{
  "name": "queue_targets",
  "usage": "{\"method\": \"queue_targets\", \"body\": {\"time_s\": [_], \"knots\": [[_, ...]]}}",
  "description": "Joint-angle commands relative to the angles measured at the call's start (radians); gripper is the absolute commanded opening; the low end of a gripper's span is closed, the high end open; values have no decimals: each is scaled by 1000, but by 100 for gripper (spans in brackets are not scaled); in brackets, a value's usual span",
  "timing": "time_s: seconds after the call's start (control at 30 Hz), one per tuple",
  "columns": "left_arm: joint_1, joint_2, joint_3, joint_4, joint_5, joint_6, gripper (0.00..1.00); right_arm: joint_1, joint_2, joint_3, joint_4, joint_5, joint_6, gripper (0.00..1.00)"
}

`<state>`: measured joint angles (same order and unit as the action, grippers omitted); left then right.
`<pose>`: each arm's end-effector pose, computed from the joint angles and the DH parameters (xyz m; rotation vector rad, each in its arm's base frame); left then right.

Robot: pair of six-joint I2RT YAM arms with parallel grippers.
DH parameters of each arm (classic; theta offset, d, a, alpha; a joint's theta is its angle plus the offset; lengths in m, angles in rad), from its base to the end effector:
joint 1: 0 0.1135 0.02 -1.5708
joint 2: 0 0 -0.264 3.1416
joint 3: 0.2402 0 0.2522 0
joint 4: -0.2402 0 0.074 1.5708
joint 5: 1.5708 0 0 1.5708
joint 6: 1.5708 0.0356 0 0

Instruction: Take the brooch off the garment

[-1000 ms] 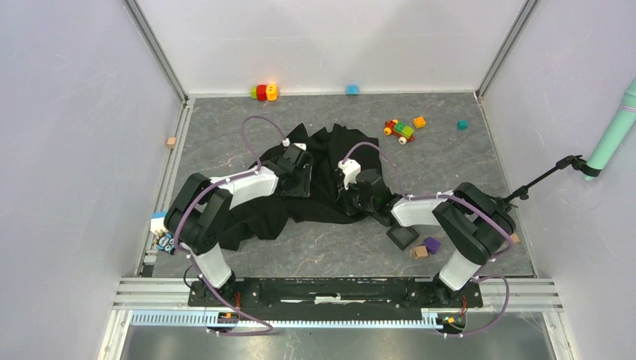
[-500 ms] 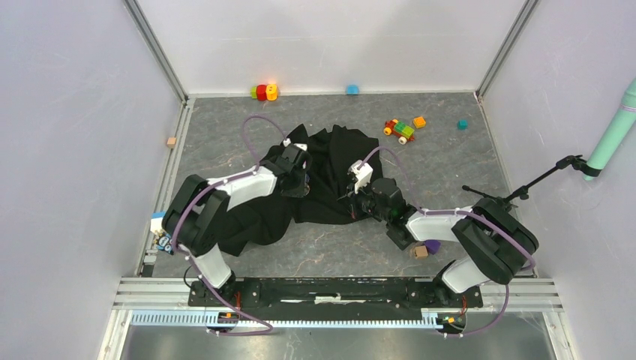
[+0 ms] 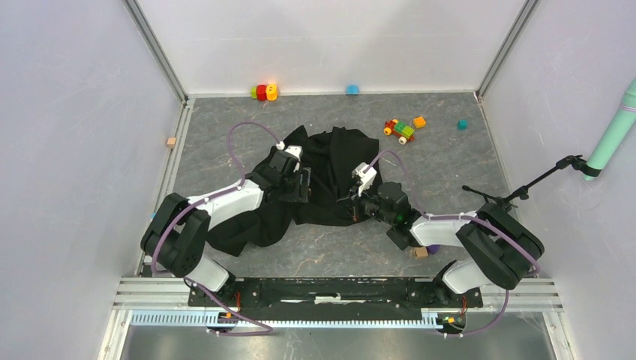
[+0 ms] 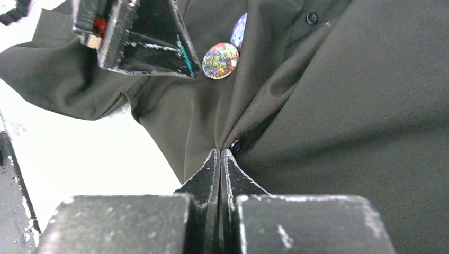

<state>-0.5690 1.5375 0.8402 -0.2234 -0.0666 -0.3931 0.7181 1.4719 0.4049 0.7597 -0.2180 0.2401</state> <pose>0.2572 -0.1617 0.1789 0.1930 2.5099 -0.3182 0.1971 0.1824 0.1578 -0.6155 1.8640 0.8501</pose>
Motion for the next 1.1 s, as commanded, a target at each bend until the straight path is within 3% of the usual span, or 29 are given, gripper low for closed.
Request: {"method": "queue_targets", "body": {"time_s": [0.0, 0.17, 0.3, 0.63, 0.83, 1.07], "knots": [[-57, -12, 51, 54, -72, 77, 77, 4, -80, -32, 117, -47, 18, 0], [-61, -3, 9, 145, -74, 71, 74, 4, -162, -113, 250, -51, 32, 0], [-60, -38, -74, 267, -29, 72, 75, 4, -167, -118, 260, -58, 28, 0], [-82, -23, -68, 244, 12, 84, 75, 4, -154, -114, 275, -71, 47, 0], [-116, -47, -62, 230, -42, 114, 73, 4, -143, -104, 252, -53, 42, 0], [-158, 2, -1, 85, -161, 134, 67, 4, -134, -101, 244, -40, 39, 0]]}}
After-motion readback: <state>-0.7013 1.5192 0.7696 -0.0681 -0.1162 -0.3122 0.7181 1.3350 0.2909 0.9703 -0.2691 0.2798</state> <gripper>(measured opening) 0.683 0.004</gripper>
